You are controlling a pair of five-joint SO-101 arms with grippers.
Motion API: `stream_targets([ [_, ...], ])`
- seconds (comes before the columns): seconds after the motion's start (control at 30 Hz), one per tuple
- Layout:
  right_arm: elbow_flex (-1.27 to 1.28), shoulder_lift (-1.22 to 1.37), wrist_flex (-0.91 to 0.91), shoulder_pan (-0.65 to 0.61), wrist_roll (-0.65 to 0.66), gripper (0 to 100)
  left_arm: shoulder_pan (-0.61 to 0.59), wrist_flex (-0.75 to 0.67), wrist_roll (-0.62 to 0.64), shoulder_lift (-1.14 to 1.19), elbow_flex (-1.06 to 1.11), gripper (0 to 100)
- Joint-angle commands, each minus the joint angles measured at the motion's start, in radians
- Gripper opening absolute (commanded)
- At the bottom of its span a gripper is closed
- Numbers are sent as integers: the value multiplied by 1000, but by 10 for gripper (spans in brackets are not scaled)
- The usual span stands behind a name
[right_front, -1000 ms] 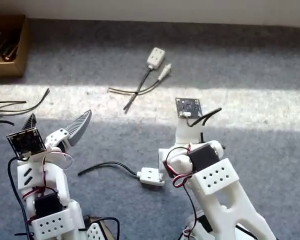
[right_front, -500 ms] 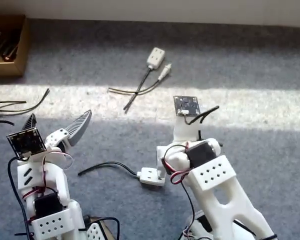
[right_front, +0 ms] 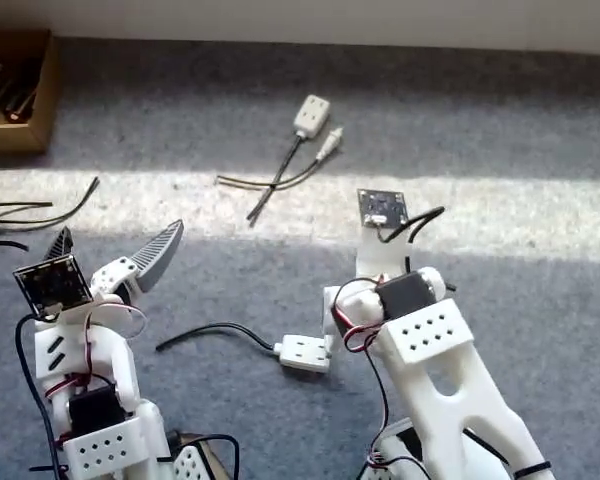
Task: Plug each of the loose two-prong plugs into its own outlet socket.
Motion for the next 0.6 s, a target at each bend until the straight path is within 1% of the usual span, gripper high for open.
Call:
stream_targets([
  [0.0, -36, -28, -18, 47, 29, 5, -5, -2, 5, -5, 15, 533],
  [0.17, -18, -30, -31, 44, 26, 5, -5, -2, 5, -5, 15, 533],
  [0.43, 8, -38, -59, -27, 25, 5, -4, -2, 5, -5, 15, 534],
  [0.57, 10, -38, -59, -33, 25, 5, -4, -2, 5, -5, 15, 534],
])
